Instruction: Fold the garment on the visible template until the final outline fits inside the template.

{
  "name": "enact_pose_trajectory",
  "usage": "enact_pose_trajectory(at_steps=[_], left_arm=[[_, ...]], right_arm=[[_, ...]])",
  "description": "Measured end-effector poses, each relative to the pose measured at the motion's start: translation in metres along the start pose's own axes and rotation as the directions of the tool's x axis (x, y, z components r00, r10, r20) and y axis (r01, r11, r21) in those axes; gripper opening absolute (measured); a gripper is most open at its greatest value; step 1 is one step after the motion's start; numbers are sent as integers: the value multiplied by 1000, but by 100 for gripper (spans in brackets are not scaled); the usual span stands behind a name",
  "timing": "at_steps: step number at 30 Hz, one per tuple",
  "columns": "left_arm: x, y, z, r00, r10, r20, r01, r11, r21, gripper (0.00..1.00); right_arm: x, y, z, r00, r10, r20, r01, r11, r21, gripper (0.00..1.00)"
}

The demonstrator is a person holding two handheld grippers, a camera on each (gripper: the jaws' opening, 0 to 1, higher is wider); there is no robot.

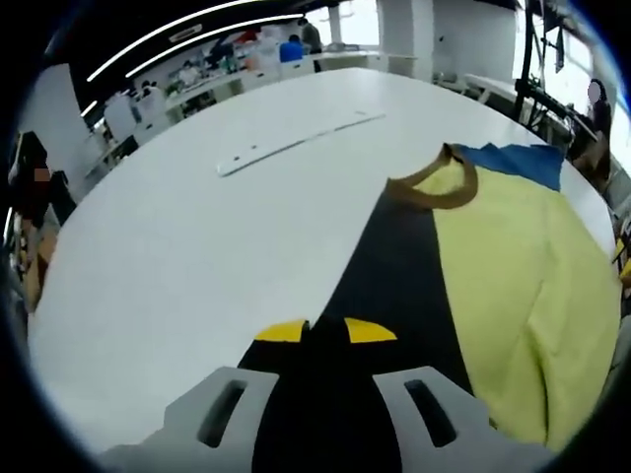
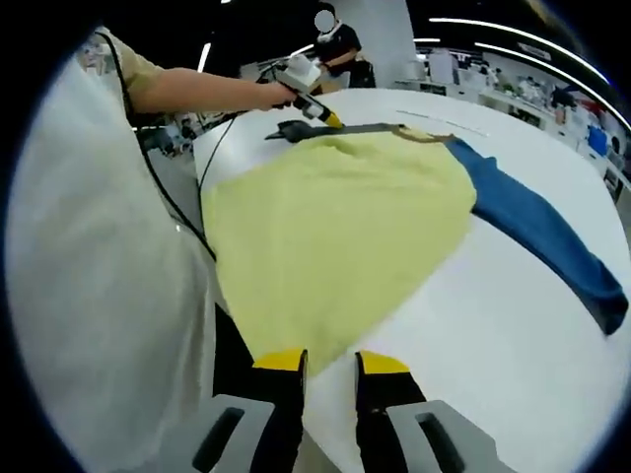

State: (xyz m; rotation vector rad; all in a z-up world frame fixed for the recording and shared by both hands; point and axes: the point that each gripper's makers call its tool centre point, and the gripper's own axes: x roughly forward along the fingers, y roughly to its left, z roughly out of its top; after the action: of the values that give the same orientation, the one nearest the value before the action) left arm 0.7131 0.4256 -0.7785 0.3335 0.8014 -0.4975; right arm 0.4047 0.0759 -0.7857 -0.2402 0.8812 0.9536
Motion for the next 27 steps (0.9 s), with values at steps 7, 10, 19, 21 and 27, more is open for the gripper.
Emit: enact_pose_trajectory(at_steps=[7, 10, 19, 21, 27], left_arm=[[3, -2, 2, 1000, -22, -11, 23, 999, 32, 0], [4, -2, 3, 1000, -24, -14, 25, 999, 47, 0], [10, 5, 8, 1000, -12, -14, 13, 997, 73, 0], [12, 8, 10, 1000, -9, -14, 10, 997, 75, 0], [17, 14, 15, 1000, -1, -16, 3, 995, 102, 0]], right_arm=[[4, 0, -1, 998, -43, -40, 39, 995, -95, 4], [7, 2, -3, 999, -36, -41, 32, 994, -102, 0], [7, 3, -3, 998, -21, -54, 14, 991, -133, 0], [7, 3, -4, 998, -20, -57, 12, 991, -133, 0], [6, 2, -4, 998, -19, -62, 10, 991, -130, 0]])
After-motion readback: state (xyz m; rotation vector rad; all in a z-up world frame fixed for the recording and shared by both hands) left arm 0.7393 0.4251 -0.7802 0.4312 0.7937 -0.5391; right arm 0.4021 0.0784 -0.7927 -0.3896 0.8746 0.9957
